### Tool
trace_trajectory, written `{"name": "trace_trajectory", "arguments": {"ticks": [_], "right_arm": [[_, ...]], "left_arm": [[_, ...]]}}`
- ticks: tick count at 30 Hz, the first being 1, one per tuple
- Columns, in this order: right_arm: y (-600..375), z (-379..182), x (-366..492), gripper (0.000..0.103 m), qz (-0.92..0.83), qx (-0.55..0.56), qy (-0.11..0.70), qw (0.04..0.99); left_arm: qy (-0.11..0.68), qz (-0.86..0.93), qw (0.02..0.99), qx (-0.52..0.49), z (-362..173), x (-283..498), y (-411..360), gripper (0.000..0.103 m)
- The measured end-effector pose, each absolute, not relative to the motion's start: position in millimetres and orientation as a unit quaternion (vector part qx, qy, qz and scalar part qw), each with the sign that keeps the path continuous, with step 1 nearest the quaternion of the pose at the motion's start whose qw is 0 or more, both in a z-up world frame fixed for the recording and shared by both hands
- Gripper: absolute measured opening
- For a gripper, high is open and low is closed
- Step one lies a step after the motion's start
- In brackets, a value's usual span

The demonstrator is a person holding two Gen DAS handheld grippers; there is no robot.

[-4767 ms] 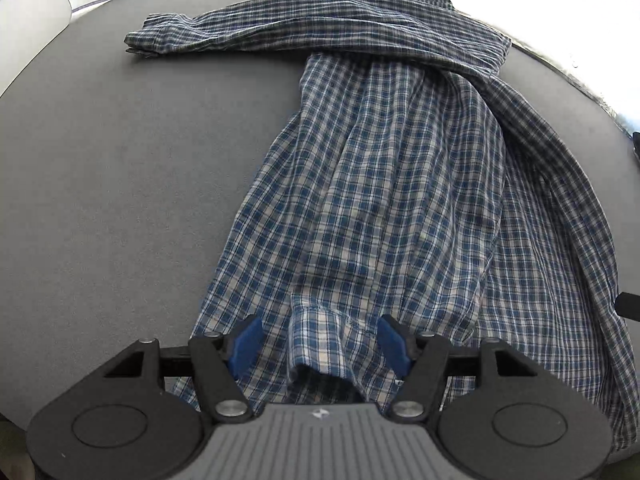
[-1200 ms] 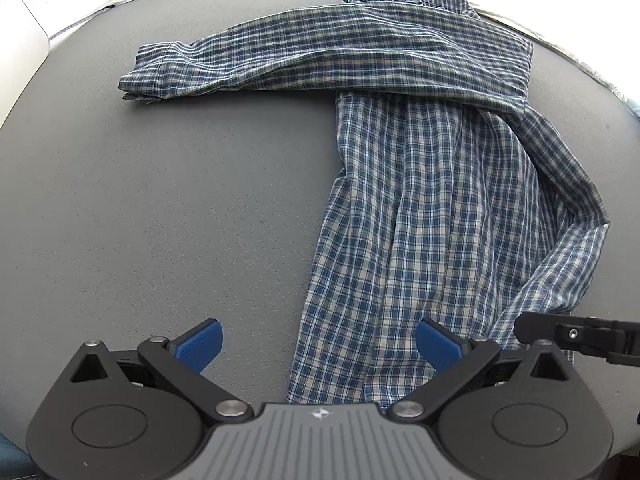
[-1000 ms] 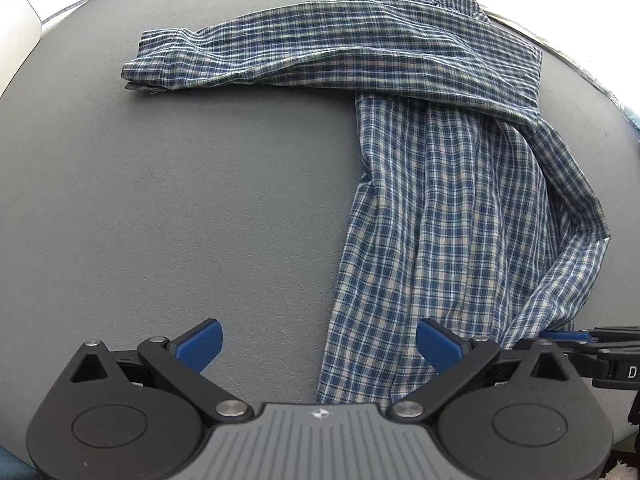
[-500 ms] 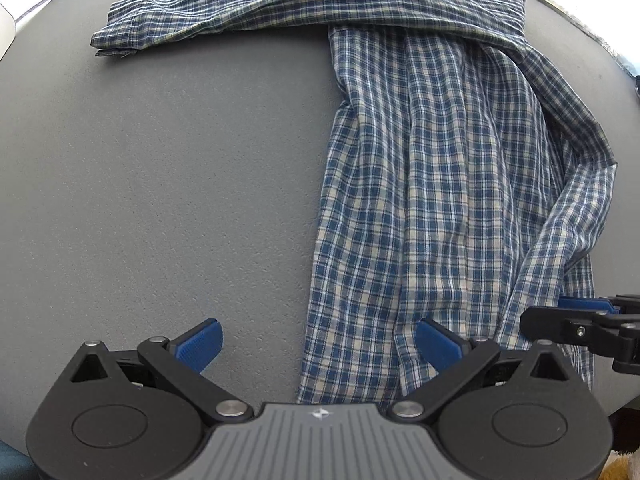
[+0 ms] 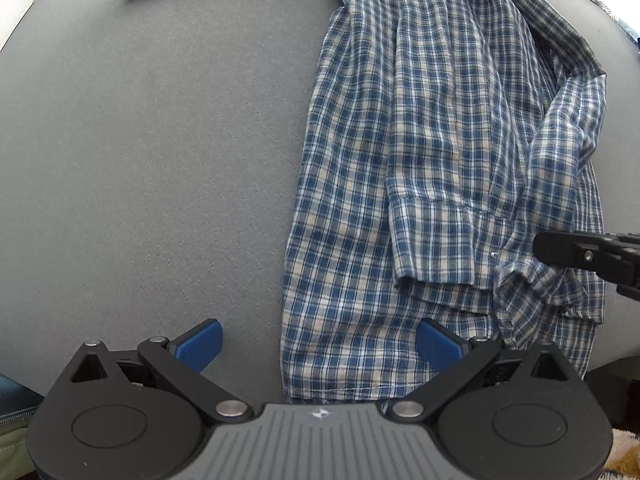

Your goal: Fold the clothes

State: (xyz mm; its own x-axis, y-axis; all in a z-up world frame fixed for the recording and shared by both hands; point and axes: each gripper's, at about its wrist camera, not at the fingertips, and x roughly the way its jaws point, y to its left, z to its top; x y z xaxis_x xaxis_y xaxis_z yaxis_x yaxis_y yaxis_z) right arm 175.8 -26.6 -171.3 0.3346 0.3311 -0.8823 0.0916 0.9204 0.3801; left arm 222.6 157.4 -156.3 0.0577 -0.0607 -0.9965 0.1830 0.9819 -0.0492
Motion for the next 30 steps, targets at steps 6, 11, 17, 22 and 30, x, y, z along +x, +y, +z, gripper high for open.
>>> {"name": "trace_trajectory", "arguments": {"ticks": [6,11,17,22,30], "right_arm": [[-27,-161,151,0.004,0.082,0.144,0.579,0.798],[-19,-184,151,0.004,0.084,0.129,0.609,0.778],[-24,-182,151,0.031,0.079,0.158,0.616,0.767],[-34,-166,151,0.034,0.071,0.172,0.606,0.773],[-69,-128,157,0.04,0.051,0.224,0.557,0.798]], "left_arm": [[0.681,-0.082,0.726,0.047,-156,201,159,0.101],[0.682,-0.08,0.725,0.049,-155,189,165,0.101],[0.679,-0.065,0.731,0.031,-152,181,181,0.102],[0.676,-0.055,0.735,0.005,-151,191,196,0.102],[0.656,-0.045,0.753,-0.016,-139,211,215,0.102]]}}
